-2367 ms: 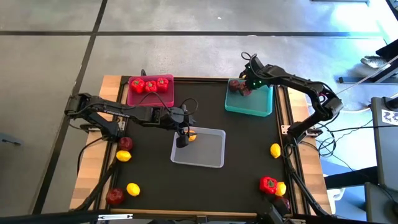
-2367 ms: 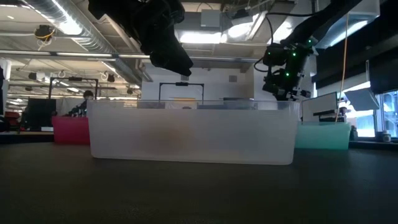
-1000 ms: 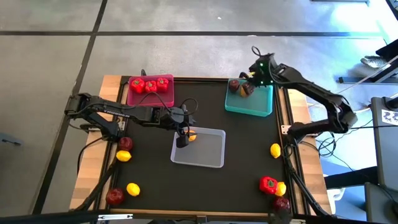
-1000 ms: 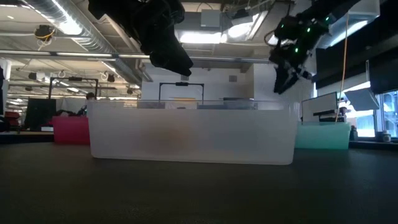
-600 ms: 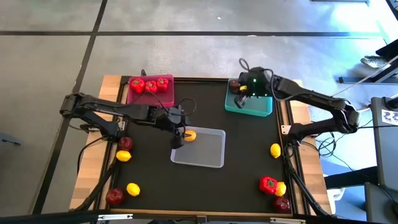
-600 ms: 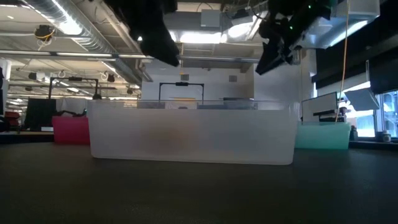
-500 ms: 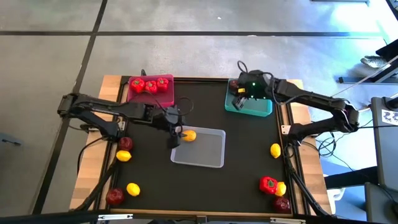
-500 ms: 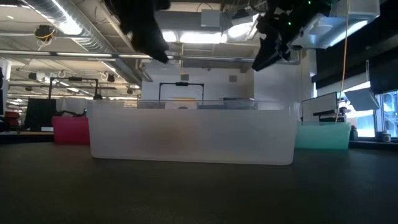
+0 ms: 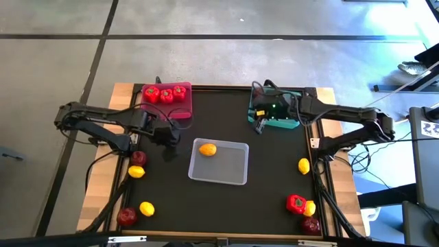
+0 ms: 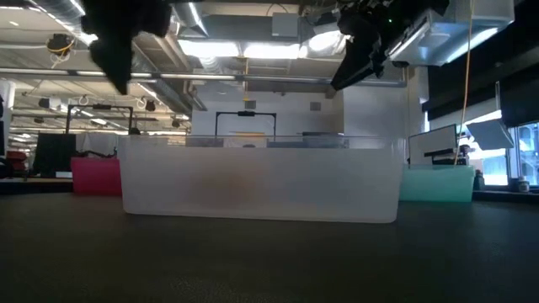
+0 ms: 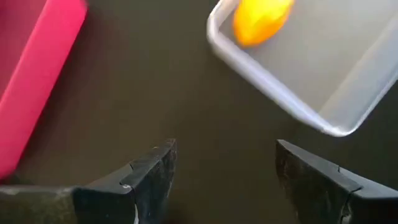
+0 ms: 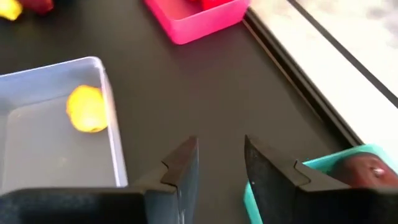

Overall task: Sort produce into baskets
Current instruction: Put the lemon into the white bin

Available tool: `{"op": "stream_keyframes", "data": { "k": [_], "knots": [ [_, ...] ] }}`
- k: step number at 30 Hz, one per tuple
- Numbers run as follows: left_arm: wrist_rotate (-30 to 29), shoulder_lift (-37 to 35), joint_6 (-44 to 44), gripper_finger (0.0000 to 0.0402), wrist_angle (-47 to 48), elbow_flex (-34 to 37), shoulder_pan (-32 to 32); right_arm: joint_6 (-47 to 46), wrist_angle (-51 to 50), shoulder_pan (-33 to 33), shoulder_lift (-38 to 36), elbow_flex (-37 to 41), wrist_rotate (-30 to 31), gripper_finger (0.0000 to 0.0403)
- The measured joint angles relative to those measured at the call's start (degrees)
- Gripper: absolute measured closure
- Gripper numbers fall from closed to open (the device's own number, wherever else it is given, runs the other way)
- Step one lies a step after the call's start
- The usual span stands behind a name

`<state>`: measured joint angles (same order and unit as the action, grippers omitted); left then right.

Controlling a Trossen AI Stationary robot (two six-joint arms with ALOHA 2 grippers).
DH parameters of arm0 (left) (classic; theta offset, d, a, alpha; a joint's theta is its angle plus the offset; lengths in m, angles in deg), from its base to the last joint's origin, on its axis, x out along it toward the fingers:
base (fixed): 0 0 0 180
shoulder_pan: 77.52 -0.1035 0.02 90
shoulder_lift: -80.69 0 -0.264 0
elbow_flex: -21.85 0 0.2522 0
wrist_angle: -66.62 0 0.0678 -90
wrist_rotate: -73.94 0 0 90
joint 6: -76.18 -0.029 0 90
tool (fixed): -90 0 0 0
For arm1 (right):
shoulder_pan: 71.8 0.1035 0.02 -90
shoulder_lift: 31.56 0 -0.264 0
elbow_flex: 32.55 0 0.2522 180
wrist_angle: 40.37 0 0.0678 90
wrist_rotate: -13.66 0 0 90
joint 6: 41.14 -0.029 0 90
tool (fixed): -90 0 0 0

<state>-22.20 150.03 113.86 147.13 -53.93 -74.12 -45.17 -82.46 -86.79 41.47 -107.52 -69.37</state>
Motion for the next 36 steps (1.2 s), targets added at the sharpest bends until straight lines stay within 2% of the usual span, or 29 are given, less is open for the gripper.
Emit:
{"op": "stream_keyframes", "data": {
  "k": [2, 8, 17, 27, 31, 36],
  "knots": [
    [1.4, 0.1, 2.8, 0.0139, 2.5, 0.0, 0.8, 0.0, 0.0, 1.0, 0.7, 0.0, 0.0, 0.0271],
    [10.1, 1.0, 7.5, 0.0139, 0.1, 1.6, 5.0, 1.1, 0.0, 2.4, 3.5, 0.0, 0.0, 0.0271],
    [15.1, 1.7, 13.1, 0.0139, -5.8, 3.6, 15.8, 1.4, 0.0, 2.7, 5.4, 0.0, -0.4, 0.0271],
    [13.5, 3.2, 12.4, 0.0139, -17.1, 3.6, 28.6, 2.3, 0.3, 2.7, 5.4, 0.0, -0.5, 0.0271],
    [12.7, 5.8, 14.9, 0.0139, -17.3, 3.6, 32.9, 2.8, 0.4, 2.7, 5.4, 0.0, -0.5, 0.0271],
    [15.0, 9.4, 14.6, 0.0139, -17.8, 3.6, 37.3, 2.9, 0.4, 2.7, 5.4, 0.0, -0.5, 0.0271]
  ]
}}
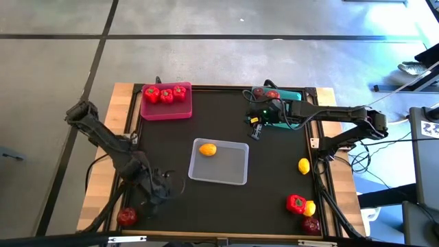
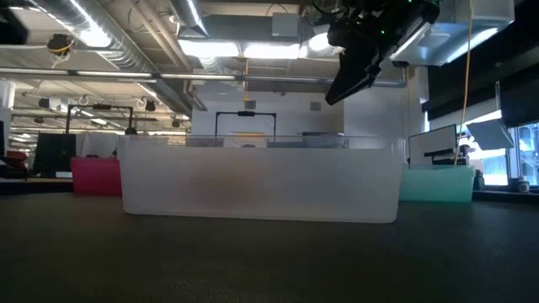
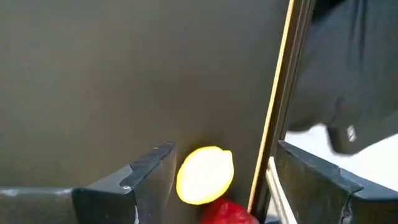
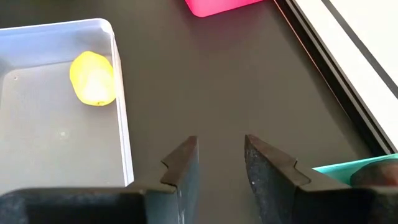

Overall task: Sort produce into baskets
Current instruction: Put the lemon into the white bin

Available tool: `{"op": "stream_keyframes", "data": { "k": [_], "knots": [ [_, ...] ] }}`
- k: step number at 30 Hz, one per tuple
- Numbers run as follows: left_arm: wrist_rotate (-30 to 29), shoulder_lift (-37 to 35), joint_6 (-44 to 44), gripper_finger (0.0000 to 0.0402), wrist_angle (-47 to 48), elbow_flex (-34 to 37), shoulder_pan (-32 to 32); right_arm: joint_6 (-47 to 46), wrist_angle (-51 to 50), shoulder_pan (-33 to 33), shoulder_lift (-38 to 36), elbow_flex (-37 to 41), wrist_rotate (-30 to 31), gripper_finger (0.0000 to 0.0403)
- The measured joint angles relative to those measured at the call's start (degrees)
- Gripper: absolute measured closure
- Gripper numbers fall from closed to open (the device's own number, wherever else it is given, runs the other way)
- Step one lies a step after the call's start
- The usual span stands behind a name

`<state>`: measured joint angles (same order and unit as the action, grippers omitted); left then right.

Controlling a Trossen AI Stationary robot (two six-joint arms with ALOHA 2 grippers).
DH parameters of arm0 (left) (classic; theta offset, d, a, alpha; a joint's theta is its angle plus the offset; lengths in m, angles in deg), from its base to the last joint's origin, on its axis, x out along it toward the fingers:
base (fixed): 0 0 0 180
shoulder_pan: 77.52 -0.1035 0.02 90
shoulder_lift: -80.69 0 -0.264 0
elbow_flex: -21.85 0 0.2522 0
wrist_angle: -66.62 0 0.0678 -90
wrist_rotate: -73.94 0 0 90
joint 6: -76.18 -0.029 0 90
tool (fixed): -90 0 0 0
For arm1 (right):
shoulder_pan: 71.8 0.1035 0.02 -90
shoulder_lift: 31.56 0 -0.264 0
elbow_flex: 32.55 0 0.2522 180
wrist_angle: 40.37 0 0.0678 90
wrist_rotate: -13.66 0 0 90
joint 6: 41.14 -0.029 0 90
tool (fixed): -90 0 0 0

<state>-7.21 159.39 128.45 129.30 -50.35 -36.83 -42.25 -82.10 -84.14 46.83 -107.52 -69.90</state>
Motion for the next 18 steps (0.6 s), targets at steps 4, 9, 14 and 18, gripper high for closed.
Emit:
{"op": "stream_keyframes", "data": {
  "k": [4, 9, 14, 18],
  "knots": [
    [0.1, 3.3, -3.3, 0.0139, -0.4, 0.0, 3.6, 0.4, 0.4, 0.0, 0.0, 0.0, 0.0, 0.0271],
    [1.8, 7.3, -7.2, 0.0139, -0.6, 0.0, 6.8, 0.6, 1.1, 0.0, 0.0, 0.0, 0.0, 0.0271],
    [2.8, 10.9, -8.4, 0.0139, -2.1, 0.0, 8.8, 0.6, 1.1, 0.0, 0.0, 0.0, 0.0, 0.0271],
    [3.0, 13.8, -9.0, 0.0139, -2.1, 0.0, 9.8, 0.6, 1.1, 0.0, 0.0, 0.0, 0.0, 0.0271]
  ]
}}
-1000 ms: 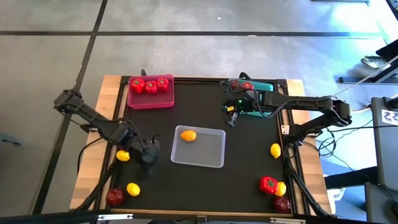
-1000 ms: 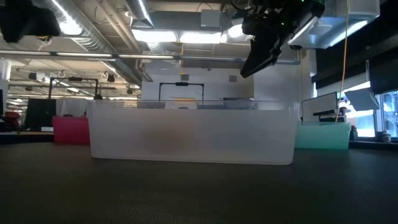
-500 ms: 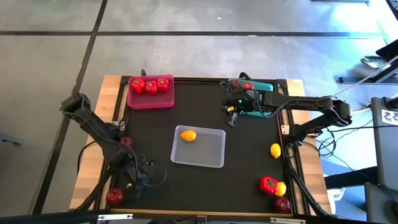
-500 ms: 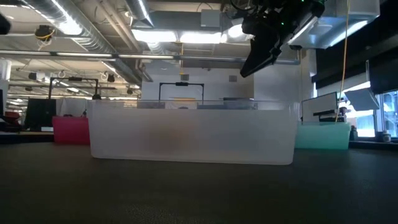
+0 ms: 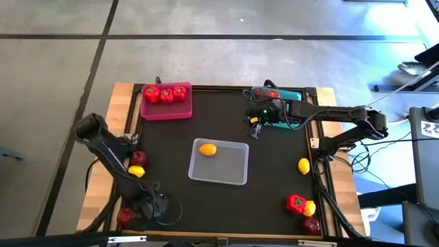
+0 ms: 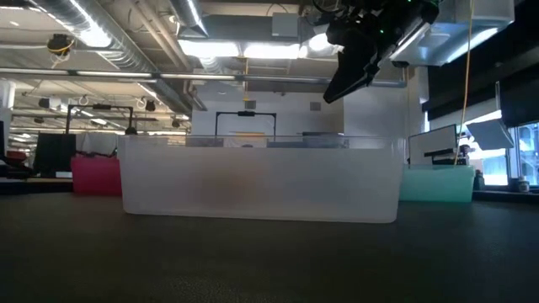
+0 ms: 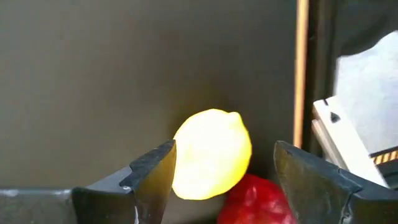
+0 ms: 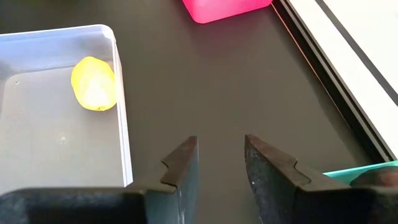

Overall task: Sort produce into baskets
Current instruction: Put the lemon into the white bin

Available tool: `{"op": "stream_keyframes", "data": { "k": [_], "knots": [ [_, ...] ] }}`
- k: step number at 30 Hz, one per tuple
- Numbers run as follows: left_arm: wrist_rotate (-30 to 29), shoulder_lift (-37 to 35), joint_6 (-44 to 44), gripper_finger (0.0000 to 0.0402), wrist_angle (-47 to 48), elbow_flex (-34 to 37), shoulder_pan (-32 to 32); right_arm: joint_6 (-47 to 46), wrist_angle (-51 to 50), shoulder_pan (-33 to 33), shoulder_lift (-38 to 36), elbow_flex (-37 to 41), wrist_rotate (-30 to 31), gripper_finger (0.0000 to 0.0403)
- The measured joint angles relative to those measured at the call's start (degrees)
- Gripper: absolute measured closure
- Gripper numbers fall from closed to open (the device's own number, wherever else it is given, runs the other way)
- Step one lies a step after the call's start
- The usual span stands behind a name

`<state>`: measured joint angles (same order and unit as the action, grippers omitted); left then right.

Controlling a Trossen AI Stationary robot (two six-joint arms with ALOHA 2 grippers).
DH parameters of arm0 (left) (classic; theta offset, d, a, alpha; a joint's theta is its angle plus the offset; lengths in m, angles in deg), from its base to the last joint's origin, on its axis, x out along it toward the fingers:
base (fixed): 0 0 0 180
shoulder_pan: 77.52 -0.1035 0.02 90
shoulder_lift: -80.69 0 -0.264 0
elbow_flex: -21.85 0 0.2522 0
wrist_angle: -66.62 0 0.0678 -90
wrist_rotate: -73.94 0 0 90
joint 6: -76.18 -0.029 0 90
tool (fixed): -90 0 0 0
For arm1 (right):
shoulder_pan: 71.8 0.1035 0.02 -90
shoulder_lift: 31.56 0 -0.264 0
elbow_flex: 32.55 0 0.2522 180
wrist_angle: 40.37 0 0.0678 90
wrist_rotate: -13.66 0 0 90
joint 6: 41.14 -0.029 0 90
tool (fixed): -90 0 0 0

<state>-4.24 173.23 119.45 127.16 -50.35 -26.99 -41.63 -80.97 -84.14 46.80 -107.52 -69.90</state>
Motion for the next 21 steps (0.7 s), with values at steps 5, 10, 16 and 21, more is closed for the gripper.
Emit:
{"op": "stream_keyframes", "data": {
  "k": [5, 10, 16, 21],
  "knots": [
    [2.6, 3.0, -1.7, 0.0139, 0.0, 0.0, 0.2, 0.0, 0.0, 0.0, 0.0, 0.0, 0.0, 0.0271],
    [3.4, 5.8, -3.7, 0.0139, 0.1, 0.0, 0.2, 0.0, -0.1, 0.0, 0.0, 0.0, 0.0, 0.0271],
    [5.8, 7.1, -4.4, 0.0173, 0.1, 0.0, 0.0, 0.0, -0.2, 0.0, 0.0, 0.0, 0.0, 0.0271],
    [5.7, 7.0, -4.4, 0.0222, 0.7, -0.2, -2.0, 0.0, -0.2, 0.0, 0.0, 0.0, 0.0, 0.0271]
  ]
}}
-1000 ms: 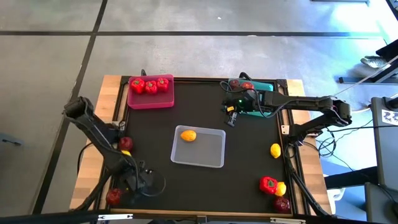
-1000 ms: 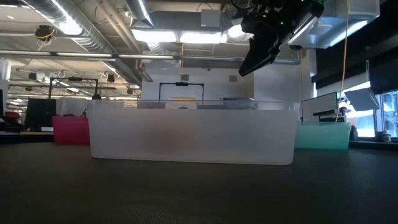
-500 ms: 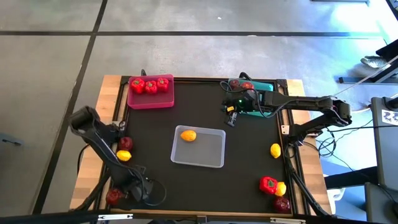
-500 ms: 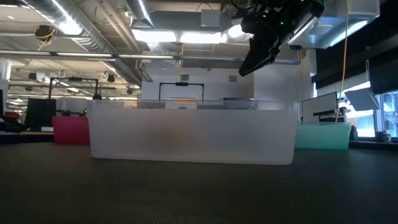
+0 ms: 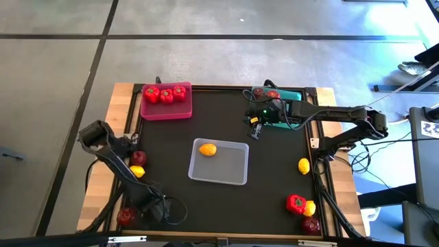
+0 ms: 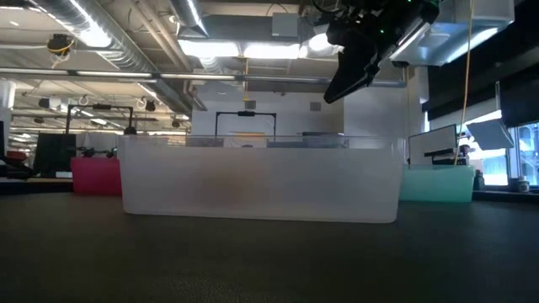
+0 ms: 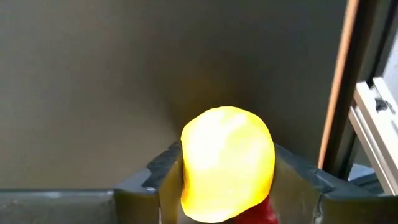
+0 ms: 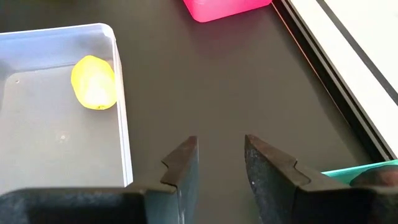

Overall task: Sort produce into baskets
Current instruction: Put the lemon into the white bin

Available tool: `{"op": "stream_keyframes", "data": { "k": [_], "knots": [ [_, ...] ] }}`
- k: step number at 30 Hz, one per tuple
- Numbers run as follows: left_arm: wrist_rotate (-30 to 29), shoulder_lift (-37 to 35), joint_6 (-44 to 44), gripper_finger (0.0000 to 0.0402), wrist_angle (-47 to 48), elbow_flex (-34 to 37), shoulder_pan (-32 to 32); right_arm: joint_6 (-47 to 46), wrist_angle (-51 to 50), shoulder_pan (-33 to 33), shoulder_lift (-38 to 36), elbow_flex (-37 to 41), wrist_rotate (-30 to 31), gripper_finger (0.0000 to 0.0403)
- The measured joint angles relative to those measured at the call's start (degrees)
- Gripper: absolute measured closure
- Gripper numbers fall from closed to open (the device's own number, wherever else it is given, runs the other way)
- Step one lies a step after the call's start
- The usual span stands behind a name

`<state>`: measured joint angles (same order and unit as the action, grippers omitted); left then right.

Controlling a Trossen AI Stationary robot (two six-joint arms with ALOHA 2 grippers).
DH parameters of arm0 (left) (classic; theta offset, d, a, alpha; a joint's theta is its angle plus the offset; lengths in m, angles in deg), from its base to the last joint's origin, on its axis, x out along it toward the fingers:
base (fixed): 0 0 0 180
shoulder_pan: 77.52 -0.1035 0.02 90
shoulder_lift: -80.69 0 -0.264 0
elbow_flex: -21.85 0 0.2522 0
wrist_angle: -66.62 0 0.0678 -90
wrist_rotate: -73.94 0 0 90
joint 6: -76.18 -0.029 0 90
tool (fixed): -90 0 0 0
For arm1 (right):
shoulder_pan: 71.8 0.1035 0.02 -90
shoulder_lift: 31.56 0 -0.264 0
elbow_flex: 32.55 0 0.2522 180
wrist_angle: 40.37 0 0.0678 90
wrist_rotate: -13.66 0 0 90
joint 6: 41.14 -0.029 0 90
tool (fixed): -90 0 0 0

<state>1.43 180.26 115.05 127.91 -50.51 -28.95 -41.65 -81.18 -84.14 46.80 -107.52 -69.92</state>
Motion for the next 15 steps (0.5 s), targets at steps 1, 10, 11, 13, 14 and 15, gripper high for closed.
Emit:
{"op": "stream_keyframes", "data": {
  "k": [1, 10, 11, 13, 14, 15],
  "knots": [
    [-0.1, 0.0, 0.0, 0.0222, 0.8, -0.3, -0.5, 0.0, 0.0, 0.0, 0.0, 0.0, 0.0, 0.0271],
    [-4.1, -3.7, -1.9, 0.0220, 10.2, -5.0, -6.9, 0.0, 0.0, 0.0, 0.0, 0.0, -0.8, 0.0271],
    [-5.3, -4.9, -2.0, 0.0218, 11.5, -5.1, -7.8, 0.0, 0.0, 0.0, 0.0, 0.0, -1.4, 0.0271],
    [-7.8, -7.3, -2.1, 0.0217, 12.3, -5.2, -9.7, 0.0, 0.0, 0.0, 0.0, 0.0, -1.7, 0.0271],
    [-9.2, -8.6, -2.1, 0.0217, 12.4, -5.2, -10.7, 0.0, 0.0, 0.0, 0.0, 0.0, -1.8, 0.0271],
    [-10.9, -10.0, -2.1, 0.0218, 12.7, -5.2, -11.7, 0.0, 0.0, 0.0, 0.0, 0.0, -1.9, 0.0271]
  ]
}}
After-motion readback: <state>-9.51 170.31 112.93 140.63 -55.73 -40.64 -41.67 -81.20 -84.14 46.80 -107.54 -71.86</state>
